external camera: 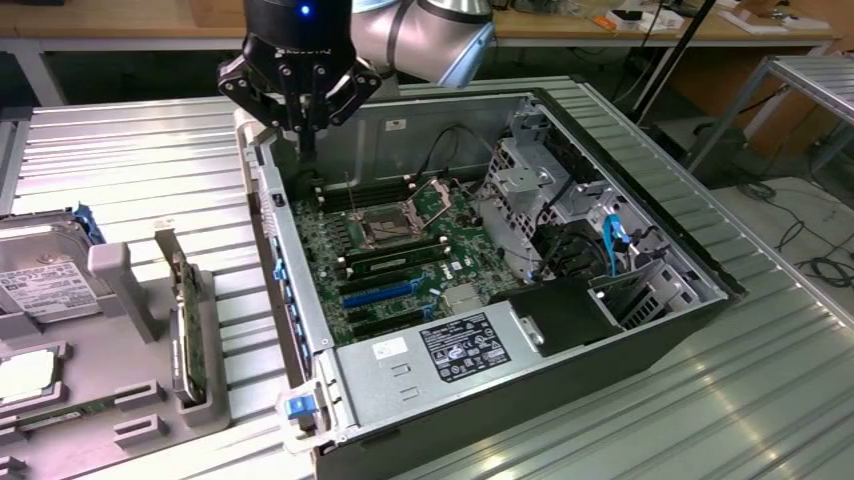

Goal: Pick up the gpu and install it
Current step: 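Reach for the gpu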

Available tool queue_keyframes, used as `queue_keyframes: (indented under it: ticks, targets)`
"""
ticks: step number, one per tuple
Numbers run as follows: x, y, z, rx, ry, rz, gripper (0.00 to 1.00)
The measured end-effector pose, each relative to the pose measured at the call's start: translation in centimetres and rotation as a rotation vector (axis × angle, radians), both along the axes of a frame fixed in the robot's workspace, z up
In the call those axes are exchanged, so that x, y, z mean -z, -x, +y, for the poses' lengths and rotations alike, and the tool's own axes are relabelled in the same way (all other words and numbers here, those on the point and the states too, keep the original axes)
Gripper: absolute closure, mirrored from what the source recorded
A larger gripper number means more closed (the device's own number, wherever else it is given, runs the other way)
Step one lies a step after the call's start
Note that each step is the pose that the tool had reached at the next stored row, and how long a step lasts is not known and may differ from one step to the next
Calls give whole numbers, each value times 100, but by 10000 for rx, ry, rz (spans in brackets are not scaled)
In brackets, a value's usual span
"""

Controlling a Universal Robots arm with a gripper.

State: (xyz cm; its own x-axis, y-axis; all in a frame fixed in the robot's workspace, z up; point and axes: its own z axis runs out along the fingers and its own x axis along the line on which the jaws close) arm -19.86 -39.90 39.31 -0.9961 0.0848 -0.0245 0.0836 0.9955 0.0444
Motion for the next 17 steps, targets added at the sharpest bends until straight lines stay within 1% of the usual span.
queue_keyframes:
  ticks: [11, 17]
  targets:
    - [0, 157, 0, 26, 0, 0, 89]
    - [0, 164, 0, 26, 1, 1, 89]
